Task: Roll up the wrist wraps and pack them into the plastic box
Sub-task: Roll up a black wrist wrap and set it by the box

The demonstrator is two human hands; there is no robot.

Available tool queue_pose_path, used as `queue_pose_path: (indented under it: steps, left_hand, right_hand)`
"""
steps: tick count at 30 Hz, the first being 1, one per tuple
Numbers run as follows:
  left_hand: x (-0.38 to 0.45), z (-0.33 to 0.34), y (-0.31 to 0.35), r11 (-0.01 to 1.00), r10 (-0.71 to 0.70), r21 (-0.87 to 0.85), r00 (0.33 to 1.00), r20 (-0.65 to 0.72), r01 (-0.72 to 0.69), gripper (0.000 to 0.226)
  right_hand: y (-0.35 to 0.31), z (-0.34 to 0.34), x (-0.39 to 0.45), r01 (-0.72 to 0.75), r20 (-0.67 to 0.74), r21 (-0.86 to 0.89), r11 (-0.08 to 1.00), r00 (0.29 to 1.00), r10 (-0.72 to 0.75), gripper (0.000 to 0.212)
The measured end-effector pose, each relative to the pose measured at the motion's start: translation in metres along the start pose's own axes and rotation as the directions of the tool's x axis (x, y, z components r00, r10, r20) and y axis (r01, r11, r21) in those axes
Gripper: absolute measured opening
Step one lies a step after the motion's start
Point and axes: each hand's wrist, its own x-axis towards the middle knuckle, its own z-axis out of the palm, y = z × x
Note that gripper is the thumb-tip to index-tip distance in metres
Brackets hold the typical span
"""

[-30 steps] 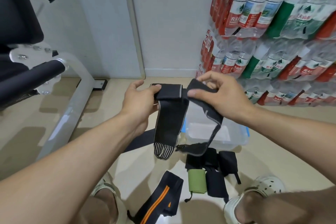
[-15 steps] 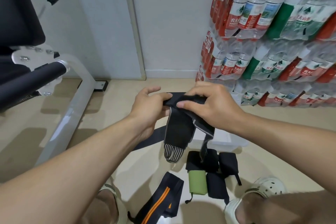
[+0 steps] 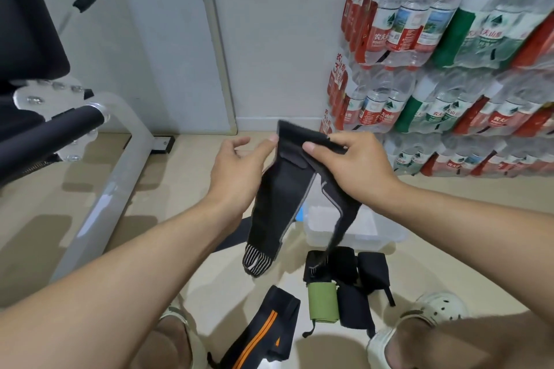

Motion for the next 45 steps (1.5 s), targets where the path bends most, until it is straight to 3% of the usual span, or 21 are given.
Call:
queue_pose_path:
  steps: [2,7,15,21,24,29,31,35,38,42,45]
  left_hand:
    - [-0.003,0.000,0.000,0.997,0.070,0.041,0.998,-0.008,-0.070,0.051]
    - [-0.020,0.013,-0.003,0.999,0.041,-0.015,0.980,0.194,-0.038,0.073]
    - [-0.025,0.020,-0.003,0.985,-0.063,-0.148,0.987,0.151,0.085,0.091]
    - [-0.023,0.010,0.003,0.999,0.015,0.030,0.990,0.137,-0.019,0.091]
    - [-0.018,0.003,0.005,0.993,0.077,0.076,0.989,0.128,-0.087,0.086]
    - [-0.010,-0.005,0.005,0.995,0.099,-0.035,0.990,0.098,-0.096,0.068]
    - [-0.009,-0.007,0.004,0.993,0.088,-0.090,0.992,0.087,-0.080,0.062]
    - [-0.008,-0.008,0.006,0.984,0.101,-0.153,0.994,0.037,-0.094,0.055]
    - [-0.008,-0.007,0.007,0.979,0.113,-0.177,0.992,0.048,-0.102,0.048]
    - [-0.006,-0.007,0.008,0.968,0.130,-0.230,0.984,0.120,-0.100,0.047]
    - [-0.005,-0.008,0.009,0.966,0.168,-0.220,0.975,0.149,-0.133,0.047]
  right_hand:
    - [-0.001,0.002,0.000,-0.088,-0.020,0.112,0.990,0.996,0.091,0.018]
    - [-0.005,0.012,-0.004,-0.204,0.016,0.292,0.935,0.978,0.208,0.018]
    - [-0.010,0.028,-0.006,-0.351,0.030,0.453,0.820,0.925,0.379,0.011]
    - [-0.011,0.024,-0.006,-0.411,0.096,0.481,0.775,0.903,0.419,0.028]
    - [-0.010,0.017,-0.002,-0.393,0.065,0.469,0.791,0.908,0.413,0.030]
    - [-0.013,0.003,0.002,-0.277,-0.052,0.349,0.895,0.948,0.314,0.029]
    - [-0.014,0.000,0.003,-0.283,-0.052,0.371,0.885,0.945,0.324,0.019]
    - [-0.017,0.001,0.004,-0.362,0.069,0.583,0.728,0.914,0.399,0.036]
    - [-0.023,0.002,0.002,-0.422,0.198,0.644,0.638,0.898,0.394,0.048]
    - [-0.029,0.000,-0.003,-0.466,0.343,0.588,0.661,0.884,0.318,0.038]
    - [-0.029,0.000,-0.006,-0.460,0.359,0.565,0.685,0.885,0.297,0.026]
